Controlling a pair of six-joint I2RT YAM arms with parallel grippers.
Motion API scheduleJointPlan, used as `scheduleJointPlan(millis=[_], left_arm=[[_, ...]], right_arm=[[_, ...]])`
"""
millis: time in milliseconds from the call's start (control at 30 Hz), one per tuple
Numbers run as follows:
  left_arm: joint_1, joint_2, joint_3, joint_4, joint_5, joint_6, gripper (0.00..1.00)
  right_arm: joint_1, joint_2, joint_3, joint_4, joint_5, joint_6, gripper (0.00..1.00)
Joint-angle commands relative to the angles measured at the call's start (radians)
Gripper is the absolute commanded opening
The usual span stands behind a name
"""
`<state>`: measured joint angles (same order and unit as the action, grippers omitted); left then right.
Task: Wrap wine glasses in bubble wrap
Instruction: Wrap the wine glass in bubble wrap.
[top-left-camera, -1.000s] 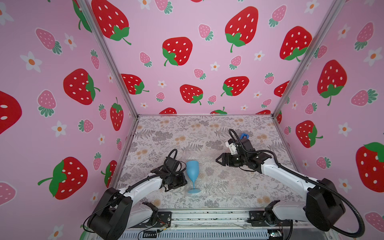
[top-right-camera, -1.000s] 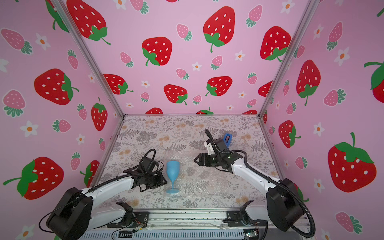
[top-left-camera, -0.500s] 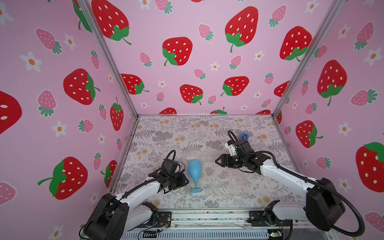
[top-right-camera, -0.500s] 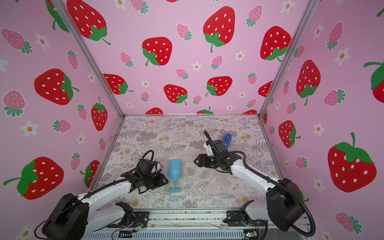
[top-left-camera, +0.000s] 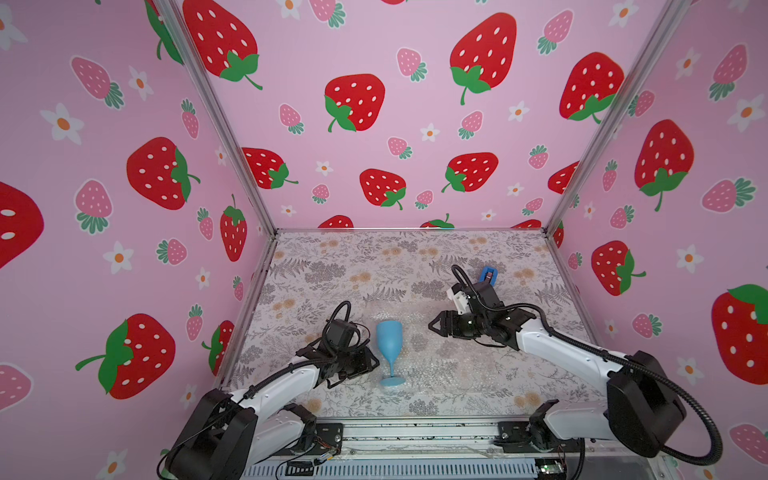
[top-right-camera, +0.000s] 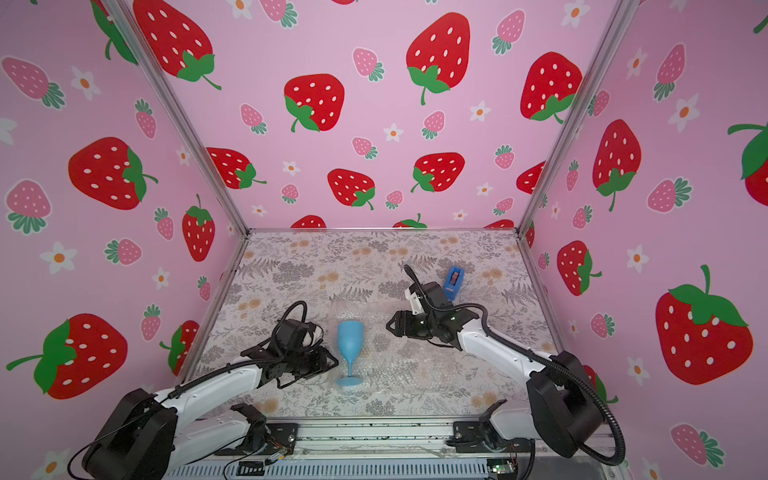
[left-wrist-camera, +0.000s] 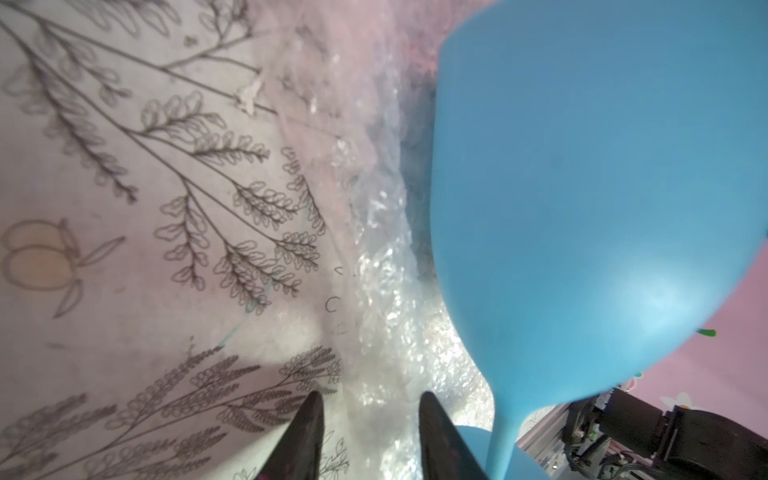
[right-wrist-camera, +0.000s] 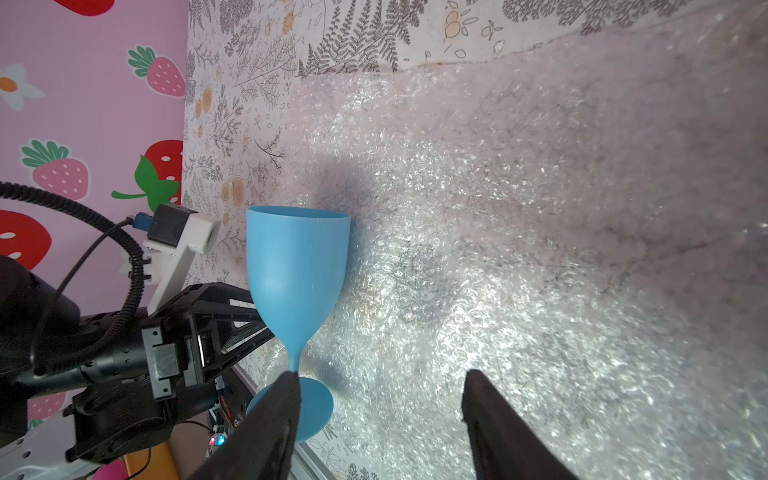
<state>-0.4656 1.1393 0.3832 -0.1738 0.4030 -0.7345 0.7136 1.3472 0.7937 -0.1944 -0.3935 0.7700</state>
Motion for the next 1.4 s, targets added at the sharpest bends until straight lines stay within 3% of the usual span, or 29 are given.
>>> scheduleJointPlan(millis=[0,200,367,800,1367], left_arm=[[0.002,0.005,-0.016,0.046,0.022,-0.011,0.33],[0.002,-0.044,-0.007,0.044,0.028,-0.017,0.11],[-0.015,-0.109,0.011,0.030,0.030,-0.019,0.00],[-0.177,-0.130,0.112,0.035,-0.061,-0.087,0.00],[-0.416,0.088,0.273,0.138,-0.179,-0.232,0.00]], right_arm=[[0.012,0.013,-0.010,0.028,-0.006,0.032,0.63],[0.029,0.015,-0.011,0.047,-0.013,0.046,0.60],[0.032,0.018,-0.027,0.068,-0.028,0.063,0.59],[0.031,0.099,-0.100,0.254,-0.068,0.158,0.53],[0.001,0.074,-0.168,0.286,-0.047,0.179,0.38]])
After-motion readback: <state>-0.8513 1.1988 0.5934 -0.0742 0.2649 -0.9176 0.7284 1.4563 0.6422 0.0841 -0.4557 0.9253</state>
